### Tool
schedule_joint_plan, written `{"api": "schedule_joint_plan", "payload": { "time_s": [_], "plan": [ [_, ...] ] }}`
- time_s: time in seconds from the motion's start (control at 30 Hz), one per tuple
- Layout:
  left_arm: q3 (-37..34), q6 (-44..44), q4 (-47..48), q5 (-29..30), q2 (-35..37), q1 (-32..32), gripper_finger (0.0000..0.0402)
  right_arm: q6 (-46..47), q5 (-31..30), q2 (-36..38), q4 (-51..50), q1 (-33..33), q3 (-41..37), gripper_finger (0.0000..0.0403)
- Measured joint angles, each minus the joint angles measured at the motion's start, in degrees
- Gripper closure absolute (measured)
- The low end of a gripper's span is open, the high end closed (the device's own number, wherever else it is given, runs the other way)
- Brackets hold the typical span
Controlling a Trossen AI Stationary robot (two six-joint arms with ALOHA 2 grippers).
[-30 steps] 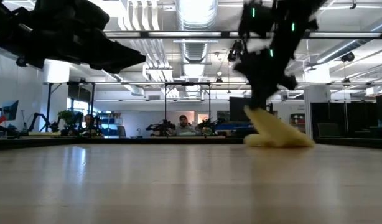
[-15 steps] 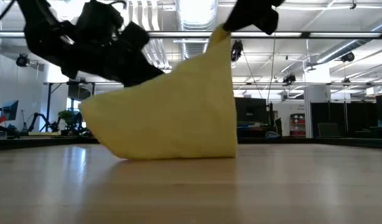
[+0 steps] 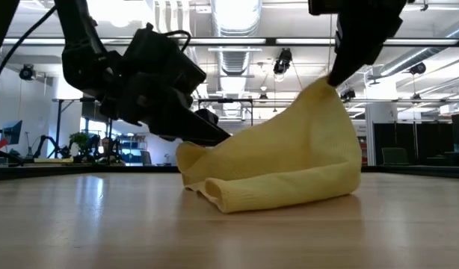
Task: Fold microfiber towels
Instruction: Fold the yellow microfiber towel
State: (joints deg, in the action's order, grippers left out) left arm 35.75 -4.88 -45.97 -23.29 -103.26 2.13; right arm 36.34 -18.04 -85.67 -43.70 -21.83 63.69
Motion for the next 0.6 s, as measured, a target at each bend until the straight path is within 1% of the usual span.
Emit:
{"api": "schedule_joint_plan", "payload": {
  "time_s": [0.13, 0.17, 0.2, 0.23, 0.3, 0.47, 0.6],
  "plan": [
    [0.1, -1.4, 2.2, 1.2, 4.4, -1.5, 0.0178, 0.1, 0.0, 0.0, 0.1, 0.0, -1.8, 0.0394],
    [0.2, -2.5, 3.1, 2.7, 5.7, -2.5, 0.0178, 0.0, 0.0, 0.0, 0.0, 0.1, -2.2, 0.0394],
    [0.2, -3.4, 4.7, 5.7, 6.9, -3.5, 0.0178, -0.1, -0.1, 0.0, 0.0, 0.2, -2.5, 0.0394],
    [0.2, -4.3, 6.4, 8.7, 7.4, -4.2, 0.0178, -0.2, -0.3, 0.0, 0.0, 0.4, -2.6, 0.0394],
    [0.3, -4.5, 9.7, 12.2, 7.7, -4.7, 0.0178, -0.6, -1.2, 0.0, 0.1, 0.8, -2.5, 0.0394],
    [1.5, -4.0, 9.1, 13.1, 6.9, -5.1, 0.0178, -3.2, -1.7, 0.0, 0.4, 1.8, -0.6, 0.0394],
    [3.2, -3.0, 9.6, 12.8, 4.0, -6.0, 0.0178, -4.9, -1.6, 0.0, 0.3, 1.7, 1.3, 0.0394]
  ]
}}
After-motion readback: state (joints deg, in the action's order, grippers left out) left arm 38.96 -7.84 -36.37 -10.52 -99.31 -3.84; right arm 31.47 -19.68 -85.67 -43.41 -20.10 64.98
